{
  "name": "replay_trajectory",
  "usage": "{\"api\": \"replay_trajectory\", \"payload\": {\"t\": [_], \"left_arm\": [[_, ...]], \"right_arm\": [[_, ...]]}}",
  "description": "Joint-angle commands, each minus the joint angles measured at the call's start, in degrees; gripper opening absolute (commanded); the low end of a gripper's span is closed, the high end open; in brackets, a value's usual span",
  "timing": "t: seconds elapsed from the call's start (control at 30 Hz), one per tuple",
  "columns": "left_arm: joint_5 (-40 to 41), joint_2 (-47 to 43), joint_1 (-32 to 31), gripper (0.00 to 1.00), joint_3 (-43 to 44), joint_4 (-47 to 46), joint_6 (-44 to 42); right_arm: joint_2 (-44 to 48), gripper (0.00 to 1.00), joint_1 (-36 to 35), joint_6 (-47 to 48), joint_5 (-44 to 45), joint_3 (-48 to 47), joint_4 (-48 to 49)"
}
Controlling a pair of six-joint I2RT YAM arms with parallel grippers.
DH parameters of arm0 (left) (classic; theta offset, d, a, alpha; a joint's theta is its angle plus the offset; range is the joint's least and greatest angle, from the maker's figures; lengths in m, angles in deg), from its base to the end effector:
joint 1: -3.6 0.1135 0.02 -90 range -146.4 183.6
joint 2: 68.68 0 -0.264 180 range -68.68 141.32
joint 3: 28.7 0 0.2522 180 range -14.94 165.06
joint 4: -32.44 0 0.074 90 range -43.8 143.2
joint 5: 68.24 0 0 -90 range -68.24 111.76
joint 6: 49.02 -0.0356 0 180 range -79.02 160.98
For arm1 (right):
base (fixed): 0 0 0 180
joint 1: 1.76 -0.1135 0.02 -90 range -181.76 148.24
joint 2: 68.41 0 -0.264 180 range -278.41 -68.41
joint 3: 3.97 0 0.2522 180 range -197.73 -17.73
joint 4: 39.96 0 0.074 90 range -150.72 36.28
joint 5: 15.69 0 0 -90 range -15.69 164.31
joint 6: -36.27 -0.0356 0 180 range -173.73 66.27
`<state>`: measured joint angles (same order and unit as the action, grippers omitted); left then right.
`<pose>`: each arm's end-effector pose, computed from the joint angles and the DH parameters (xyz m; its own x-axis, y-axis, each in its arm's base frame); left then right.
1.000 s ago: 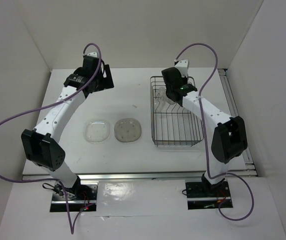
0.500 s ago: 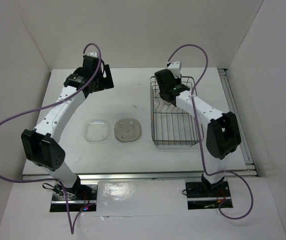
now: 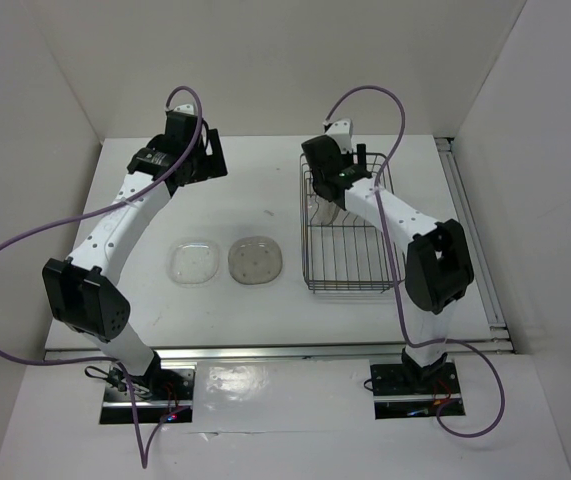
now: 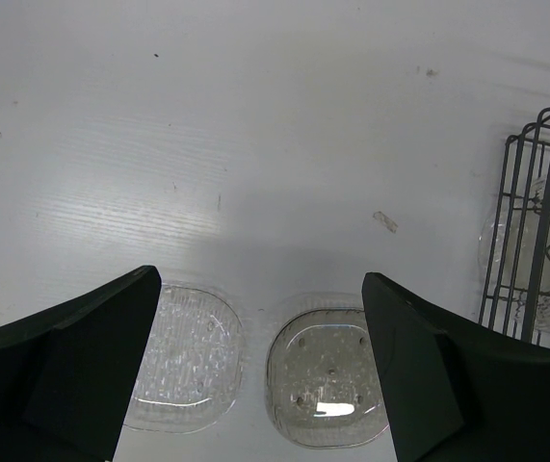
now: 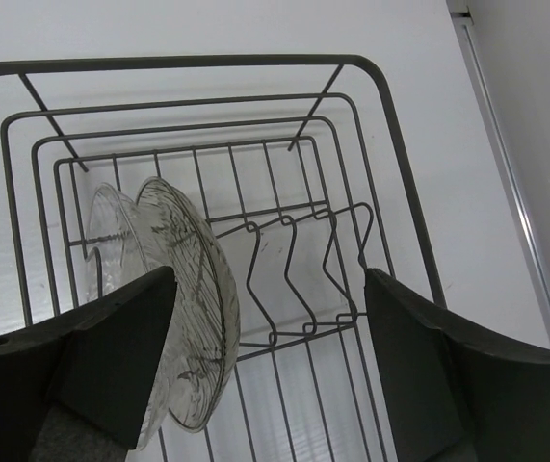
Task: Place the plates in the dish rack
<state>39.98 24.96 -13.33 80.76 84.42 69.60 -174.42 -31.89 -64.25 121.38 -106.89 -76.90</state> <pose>0.3538 -0.0961 0.3821 -0.5123 -0.3196 -0.7971 -0.2396 0.9445 -0.2248 0.3762 0.1882 0.2905 -0.5208 -0.1585 -0.8388 0.2422 0.9148 -0.3232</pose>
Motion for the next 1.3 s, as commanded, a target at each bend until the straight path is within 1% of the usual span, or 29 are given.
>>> {"api": "replay_trajectory", "payload": {"t": [0.0,0.07,0.1,0.13,0.2,0.23,0.27,0.3,0.33,0.37,0.4,0.43,0.47,0.5,0.57,0.6,0.77,0.87,0.9,1.07,1.13,1.2,1.27], "left_arm": [[1.46,0.57,0.40,1.00,1.15,-0.42,-0.85],[2.17,2.06,0.40,1.00,1.15,1.76,-0.32],[2.17,2.59,1.36,1.00,1.15,3.17,1.59],[0.87,2.59,2.07,1.00,0.63,5.79,2.31],[-1.16,2.43,4.43,1.00,-2.00,8.26,4.41],[-1.17,1.55,4.45,1.00,-3.75,9.15,4.43],[0.92,-0.98,4.45,1.00,-7.60,9.94,5.03],[2.33,-2.31,5.23,1.00,-9.72,9.95,5.65],[2.35,-3.46,5.85,1.00,-11.57,10.73,6.44],[1.83,-4.51,6.55,1.00,-13.42,11.43,6.97],[1.21,-5.66,7.86,1.00,-17.35,11.44,6.97],[0.68,-7.58,8.40,1.00,-18.96,11.44,7.76],[0.68,-8.38,8.40,1.00,-20.45,11.44,8.29],[0.68,-9.09,9.79,1.00,-23.16,11.44,8.29],[1.20,-10.14,10.34,1.00,-25.55,11.44,7.77],[1.21,-10.15,11.21,1.00,-27.65,11.44,7.77],[-1.34,-12.34,13.32,1.00,-35.13,7.05,7.06],[-2.13,-12.87,14.37,1.00,-38.21,5.55,8.81],[-2.83,-13.57,14.38,1.00,-39.00,3.55,8.82],[-4.68,-13.06,14.38,0.99,-43.93,-0.77,13.38],[-4.16,-13.05,14.38,0.99,-45.16,-2.17,14.79],[-2.40,-12.44,12.98,0.96,-45.95,-2.71,16.99],[-1.70,-11.91,12.36,0.96,-46.48,-3.49,18.39]], "right_arm": [[2.22,0.88,-0.37,0.15,-0.49,-3.03,2.79],[3.62,0.88,-0.37,0.15,0.13,-3.73,2.09],[4.76,0.89,-0.37,0.15,0.82,-4.43,1.22],[5.64,0.89,-0.37,0.15,2.31,-4.44,1.21],[9.50,0.89,-0.37,0.15,2.33,-2.96,0.50],[11.08,0.92,-0.37,0.15,0.41,-1.90,0.50],[12.84,0.96,-0.37,0.15,-0.74,-0.67,1.46],[15.90,0.96,-0.37,0.15,-2.06,0.39,1.99],[17.06,0.96,-0.37,0.15,-3.55,1.09,2.00],[18.03,0.99,-0.37,-0.46,-7.48,1.79,1.30],[20.04,0.99,-0.37,-0.46,-10.39,2.32,1.29],[21.02,0.99,-0.37,-0.46,-13.29,3.90,1.29],[21.81,0.99,-0.37,-0.46,-19.32,4.78,1.99],[23.56,0.99,-0.89,-0.46,-21.73,5.75,3.48],[24.71,0.99,-0.90,-0.46,-27.08,8.65,4.11],[24.72,0.99,-1.42,-0.46,-28.25,9.35,4.89],[28.23,0.99,-2.83,-0.46,-32.46,14.45,7.53],[30.25,0.99,-3.44,-0.46,-34.14,15.69,9.03],[30.26,0.99,-3.44,-0.46,-34.67,15.69,9.55],[32.62,0.99,-3.44,0.07,-36.52,16.74,10.08],[33.24,0.99,-3.97,0.07,-37.04,16.74,10.08],[33.77,0.99,-3.97,0.07,-37.05,17.27,10.08],[34.29,0.99,-4.49,0.07,-37.05,17.27,10.08]]}}
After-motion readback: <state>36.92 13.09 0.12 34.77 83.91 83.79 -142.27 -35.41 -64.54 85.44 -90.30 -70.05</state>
